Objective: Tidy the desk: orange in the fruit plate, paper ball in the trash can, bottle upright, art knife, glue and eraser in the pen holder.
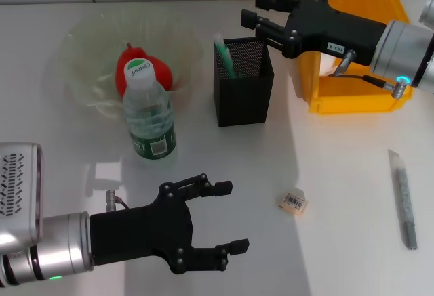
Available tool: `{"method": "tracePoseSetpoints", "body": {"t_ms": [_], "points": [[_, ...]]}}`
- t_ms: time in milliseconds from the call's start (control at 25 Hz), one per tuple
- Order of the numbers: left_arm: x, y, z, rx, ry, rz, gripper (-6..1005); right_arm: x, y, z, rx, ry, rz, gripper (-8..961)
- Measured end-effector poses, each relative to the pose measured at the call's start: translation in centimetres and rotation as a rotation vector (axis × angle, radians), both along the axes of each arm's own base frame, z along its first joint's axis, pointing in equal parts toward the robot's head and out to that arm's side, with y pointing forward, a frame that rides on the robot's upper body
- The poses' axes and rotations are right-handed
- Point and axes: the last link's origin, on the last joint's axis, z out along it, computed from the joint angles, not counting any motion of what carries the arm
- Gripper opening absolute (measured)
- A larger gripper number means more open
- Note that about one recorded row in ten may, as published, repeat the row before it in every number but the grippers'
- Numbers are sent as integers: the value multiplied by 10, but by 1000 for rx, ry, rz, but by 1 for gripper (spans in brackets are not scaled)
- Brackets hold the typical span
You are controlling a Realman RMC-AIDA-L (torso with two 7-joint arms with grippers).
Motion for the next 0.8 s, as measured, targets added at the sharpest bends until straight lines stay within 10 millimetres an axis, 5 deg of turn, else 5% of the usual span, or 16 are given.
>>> {"method": "tracePoseSetpoints", "body": {"t_ms": [200,400,800], "points": [[0,1,1,4,-2,3,842,-1,-2,8,-14,29,-10,459],[0,0,1,5,-4,4,842,-8,-10,40,-88,-6,-59,543],[-3,1,4,13,-4,14,842,-54,-56,81,-479,-680,-460,562]]}}
